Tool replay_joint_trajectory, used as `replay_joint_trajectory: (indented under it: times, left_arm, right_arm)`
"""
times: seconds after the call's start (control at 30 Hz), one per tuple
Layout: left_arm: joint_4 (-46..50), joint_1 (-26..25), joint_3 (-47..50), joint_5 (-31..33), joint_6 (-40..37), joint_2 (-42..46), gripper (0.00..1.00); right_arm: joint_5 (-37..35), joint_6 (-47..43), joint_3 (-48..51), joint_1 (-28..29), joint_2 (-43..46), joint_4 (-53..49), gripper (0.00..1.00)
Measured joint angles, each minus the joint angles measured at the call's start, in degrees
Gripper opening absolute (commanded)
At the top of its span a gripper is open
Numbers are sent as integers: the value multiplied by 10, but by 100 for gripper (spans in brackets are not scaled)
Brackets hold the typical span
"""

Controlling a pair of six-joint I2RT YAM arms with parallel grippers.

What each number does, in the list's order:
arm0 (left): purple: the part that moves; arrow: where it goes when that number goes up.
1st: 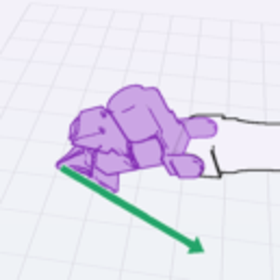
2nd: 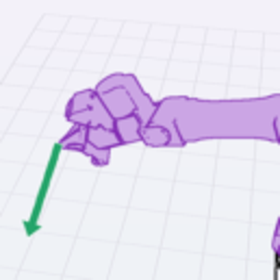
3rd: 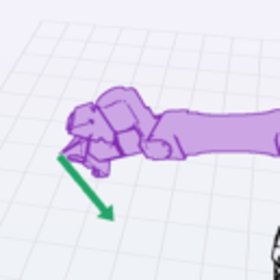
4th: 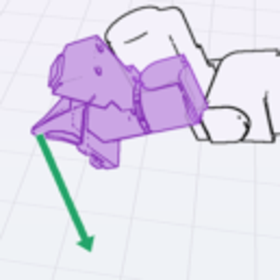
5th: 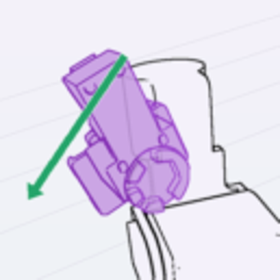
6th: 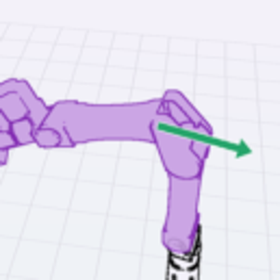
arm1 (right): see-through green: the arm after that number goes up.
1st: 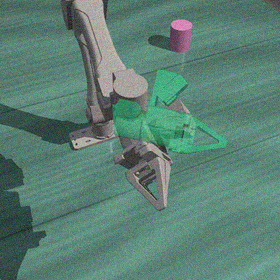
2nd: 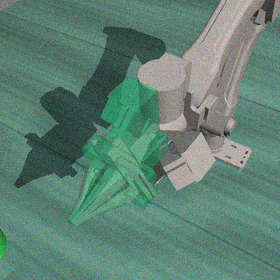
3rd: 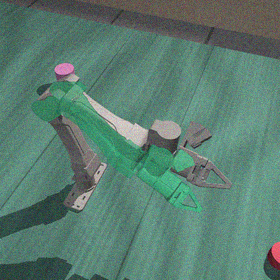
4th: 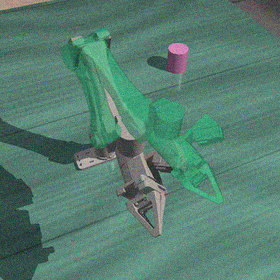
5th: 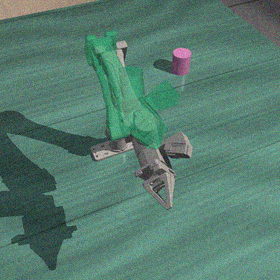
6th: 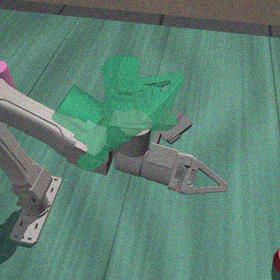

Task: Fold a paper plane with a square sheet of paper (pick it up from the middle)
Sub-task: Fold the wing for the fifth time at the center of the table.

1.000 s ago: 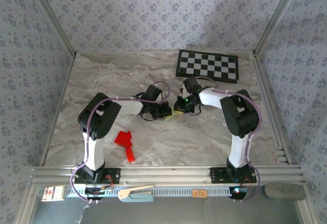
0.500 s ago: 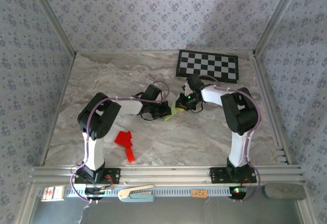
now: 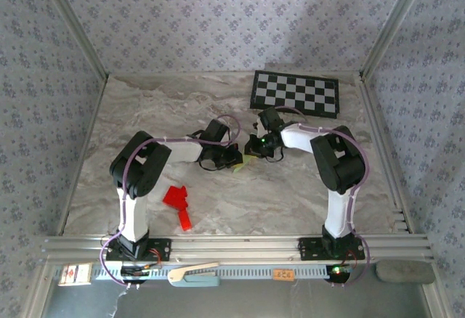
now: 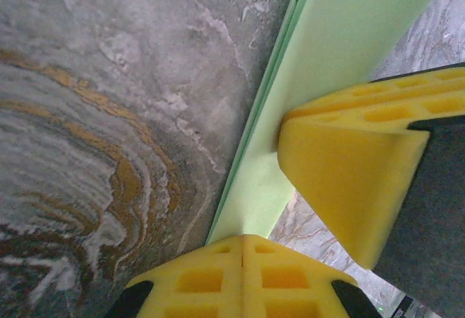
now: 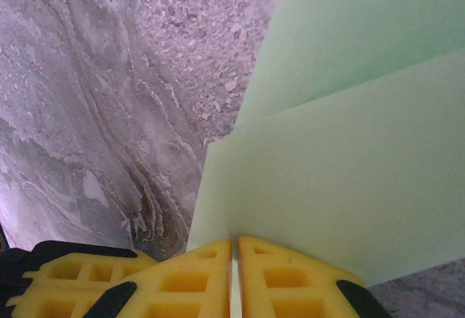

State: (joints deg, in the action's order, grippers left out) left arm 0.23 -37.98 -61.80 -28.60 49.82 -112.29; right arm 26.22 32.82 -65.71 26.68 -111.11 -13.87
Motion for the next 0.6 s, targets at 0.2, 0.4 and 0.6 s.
replay_joint_trajectory:
  times: [0.2, 0.4, 0.6]
  left_arm:
    - [0, 0, 0, -1, 6, 1, 0]
    - [1, 1, 0, -5, 1, 12, 9]
    - [14, 2, -3, -16, -29, 25, 11]
  right_arm:
    - [-1, 10, 2, -1, 0, 4, 13]
    - [2, 9, 1, -4, -5, 1, 13]
    - [4, 3, -12, -5, -12, -16, 12]
